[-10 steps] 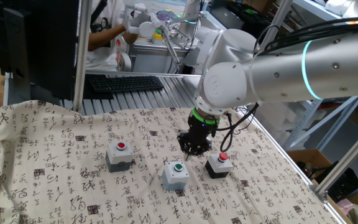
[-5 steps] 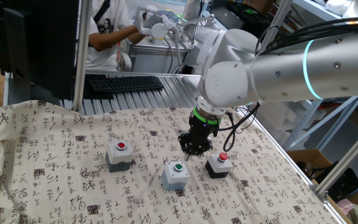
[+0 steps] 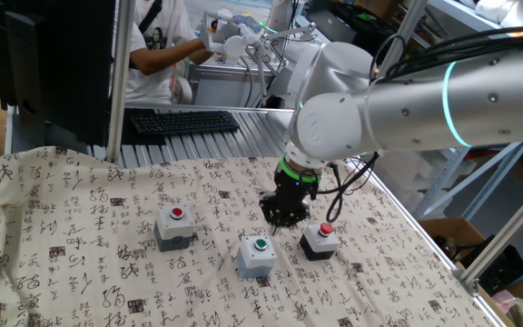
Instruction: Press three buttons from left to right in sequence
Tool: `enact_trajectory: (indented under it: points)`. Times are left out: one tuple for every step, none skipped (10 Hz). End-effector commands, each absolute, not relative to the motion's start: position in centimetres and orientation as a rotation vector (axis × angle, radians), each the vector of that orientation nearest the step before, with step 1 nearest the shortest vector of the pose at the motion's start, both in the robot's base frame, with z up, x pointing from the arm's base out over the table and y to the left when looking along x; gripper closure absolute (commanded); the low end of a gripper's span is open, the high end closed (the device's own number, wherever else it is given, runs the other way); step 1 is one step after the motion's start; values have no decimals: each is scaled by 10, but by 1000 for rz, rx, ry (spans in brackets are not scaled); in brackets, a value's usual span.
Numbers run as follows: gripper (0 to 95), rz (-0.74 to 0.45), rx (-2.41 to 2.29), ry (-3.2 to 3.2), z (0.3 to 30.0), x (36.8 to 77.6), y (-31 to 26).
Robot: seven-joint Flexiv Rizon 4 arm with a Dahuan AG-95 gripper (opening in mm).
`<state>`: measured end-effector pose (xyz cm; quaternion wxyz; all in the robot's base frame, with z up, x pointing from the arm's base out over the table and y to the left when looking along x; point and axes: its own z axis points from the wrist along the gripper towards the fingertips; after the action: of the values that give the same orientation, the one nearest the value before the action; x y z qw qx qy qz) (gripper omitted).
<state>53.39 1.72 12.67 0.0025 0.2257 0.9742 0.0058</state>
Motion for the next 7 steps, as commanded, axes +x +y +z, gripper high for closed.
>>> enact_trajectory:
  points:
    - [950,63,713,3052,126,535,17]
    - [950,55,707,3051,126,535,17]
    - [950,60,702,3050,126,535,17]
    - [950,71,703,3051,126,535,18]
    - [950,74,704,3051,126,535,18]
    - [950,80,701,3047,126,535,18]
    - [950,100,711,3046,125,536,21]
